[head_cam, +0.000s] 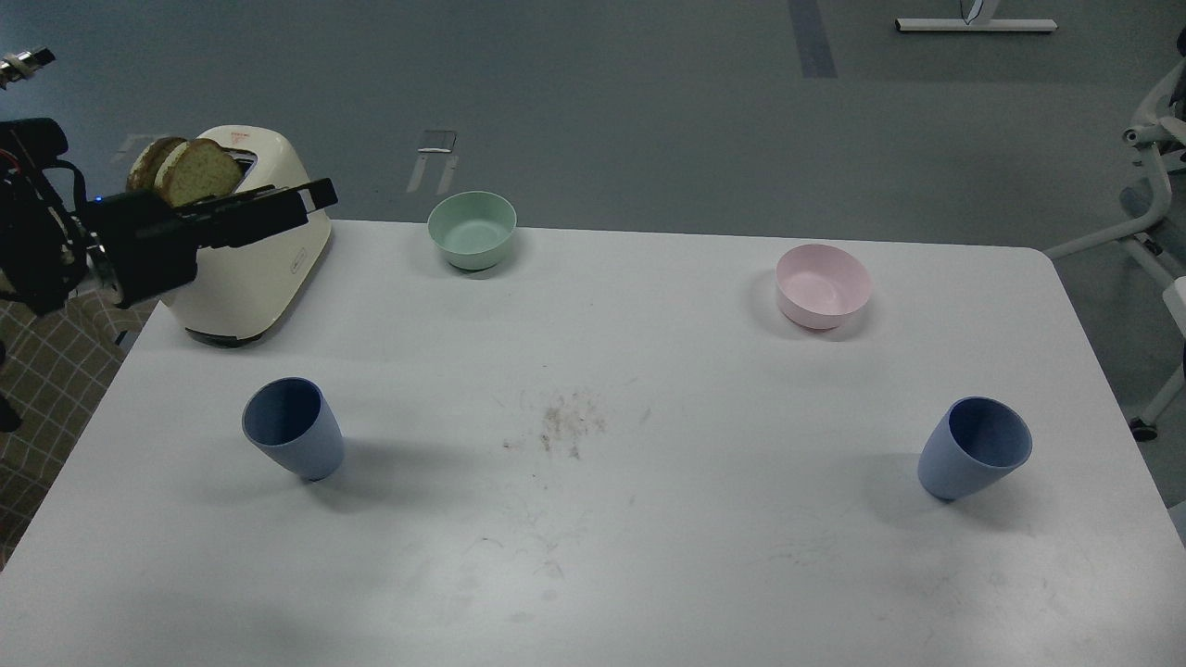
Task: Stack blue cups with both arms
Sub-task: 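Lower the left gripper onto the blue cup nearest the left arm, then grasp the blue cup with the left gripper and carry it toward the table center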
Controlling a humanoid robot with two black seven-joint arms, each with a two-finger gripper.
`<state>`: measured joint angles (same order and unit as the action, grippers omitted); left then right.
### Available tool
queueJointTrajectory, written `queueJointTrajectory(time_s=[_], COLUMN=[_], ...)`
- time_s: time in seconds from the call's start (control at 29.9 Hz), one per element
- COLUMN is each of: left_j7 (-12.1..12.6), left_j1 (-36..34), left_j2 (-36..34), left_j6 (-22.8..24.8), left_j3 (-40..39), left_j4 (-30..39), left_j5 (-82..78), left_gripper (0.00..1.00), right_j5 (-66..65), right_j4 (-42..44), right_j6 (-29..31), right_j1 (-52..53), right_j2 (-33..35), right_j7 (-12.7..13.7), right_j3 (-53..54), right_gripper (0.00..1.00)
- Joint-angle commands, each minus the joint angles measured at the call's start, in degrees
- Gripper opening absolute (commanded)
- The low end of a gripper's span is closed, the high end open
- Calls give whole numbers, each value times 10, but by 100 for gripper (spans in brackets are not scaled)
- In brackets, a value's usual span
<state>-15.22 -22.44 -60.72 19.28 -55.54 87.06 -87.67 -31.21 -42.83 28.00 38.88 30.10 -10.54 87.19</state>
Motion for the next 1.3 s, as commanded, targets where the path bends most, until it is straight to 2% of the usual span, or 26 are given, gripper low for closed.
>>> queueJointTrajectory(time_s=[0.0, 0.2, 0.47, 0.6, 0.84, 1.1, 1.27], left_j7=[1, -8, -19, -34, -34, -34, -34], left_j1=[21, 24, 30, 54, 81, 96, 107], left_j2=[-12, -27, -46, -67, -69, -41, -34], left_j6=[1, -5, -6, -34, -51, -51, -51], left_j3=[17, 62, 89, 96, 99, 100, 100], left_j4=[27, 27, 19, 20, 16, -29, -38], left_j5=[-61, -183, -218, -218, -240, -248, -255], left_gripper=[90, 89, 89, 89, 89, 81, 69], right_j5=[0, 0, 0, 0, 0, 0, 0], right_j4=[-1, 0, 0, 0, -1, -1, -1], right_j6=[0, 0, 0, 0, 0, 0, 0], right_j1=[-5, -15, -24, -24, -25, -25, -25], right_j2=[5, 10, 14, 14, 8, 7, 7], right_j7=[0, 0, 0, 0, 0, 0, 0], right_j3=[2, 19, 22, 23, 23, 23, 22], right_gripper=[100, 100, 100, 100, 100, 100, 100])
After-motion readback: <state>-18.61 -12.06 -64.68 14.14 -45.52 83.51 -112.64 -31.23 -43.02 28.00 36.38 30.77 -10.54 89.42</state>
